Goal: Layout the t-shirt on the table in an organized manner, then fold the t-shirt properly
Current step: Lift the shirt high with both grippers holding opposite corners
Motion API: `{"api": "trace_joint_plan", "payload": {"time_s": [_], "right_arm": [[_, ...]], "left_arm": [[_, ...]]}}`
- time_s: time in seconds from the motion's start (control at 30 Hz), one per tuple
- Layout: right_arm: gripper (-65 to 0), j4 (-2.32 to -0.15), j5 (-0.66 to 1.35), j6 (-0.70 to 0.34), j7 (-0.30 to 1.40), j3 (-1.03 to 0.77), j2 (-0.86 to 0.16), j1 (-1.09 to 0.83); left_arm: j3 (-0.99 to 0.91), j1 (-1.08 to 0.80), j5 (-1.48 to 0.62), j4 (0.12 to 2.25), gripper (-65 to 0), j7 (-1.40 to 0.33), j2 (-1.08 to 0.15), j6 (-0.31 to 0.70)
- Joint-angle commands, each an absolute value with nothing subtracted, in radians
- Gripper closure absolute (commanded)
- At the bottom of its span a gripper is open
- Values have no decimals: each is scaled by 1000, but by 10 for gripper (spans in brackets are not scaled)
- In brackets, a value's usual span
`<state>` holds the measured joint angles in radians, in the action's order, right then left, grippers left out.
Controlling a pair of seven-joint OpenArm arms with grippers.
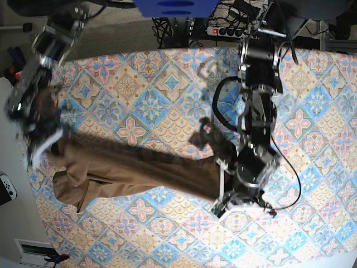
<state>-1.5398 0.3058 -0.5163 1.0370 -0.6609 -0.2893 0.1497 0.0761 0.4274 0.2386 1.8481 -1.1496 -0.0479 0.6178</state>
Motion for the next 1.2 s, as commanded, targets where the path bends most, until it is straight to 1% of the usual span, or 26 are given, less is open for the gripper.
{"api": "trace_joint_plan", "payload": {"time_s": [0.0, 0.1, 0.23, 0.43, 0.57, 0.63, 0.73, 0.87, 0.93, 1.03, 1.17], "right_arm": [[0, -1561, 306, -513, 1050, -667, -314, 196], [0, -1550, 306, -513, 1112, -665, -320, 291], [0, -1501, 306, -513, 1167, -648, -321, 444], [0, -1409, 306, -510, 1171, -575, -321, 607], [0, -1293, 306, -510, 1164, -555, -323, 730], [0, -1228, 306, -510, 1161, -555, -341, 776], [0, -1132, 306, -510, 1125, -553, -364, 845], [0, -1015, 306, -510, 1082, -552, -400, 918], [0, -952, 305, -510, 1058, -541, -412, 984], [0, -872, 305, -510, 1006, -469, -412, 1086], [0, -829, 305, -510, 983, -387, -412, 1202]], "left_arm": [[71, 481, 252, 1830, 0, -1139, -77, 608], [71, 559, 246, 1733, 0, -1138, -114, 608], [65, 668, 251, 1639, 0, -1138, -120, 608], [50, 839, 251, 1478, 0, -1135, -120, 608], [54, 940, 252, 1351, 0, -1059, -120, 607], [53, 990, 254, 1291, 0, -1026, -122, 607], [54, 1061, 254, 1193, 0, -1009, -136, 607], [54, 1106, 254, 1130, 0, -923, -140, 605], [54, 1150, 255, 1078, 0, -895, -142, 605], [51, 1233, 252, 992, 0, -878, -157, 605], [51, 1302, 252, 992, 0, -869, -162, 604]]}}
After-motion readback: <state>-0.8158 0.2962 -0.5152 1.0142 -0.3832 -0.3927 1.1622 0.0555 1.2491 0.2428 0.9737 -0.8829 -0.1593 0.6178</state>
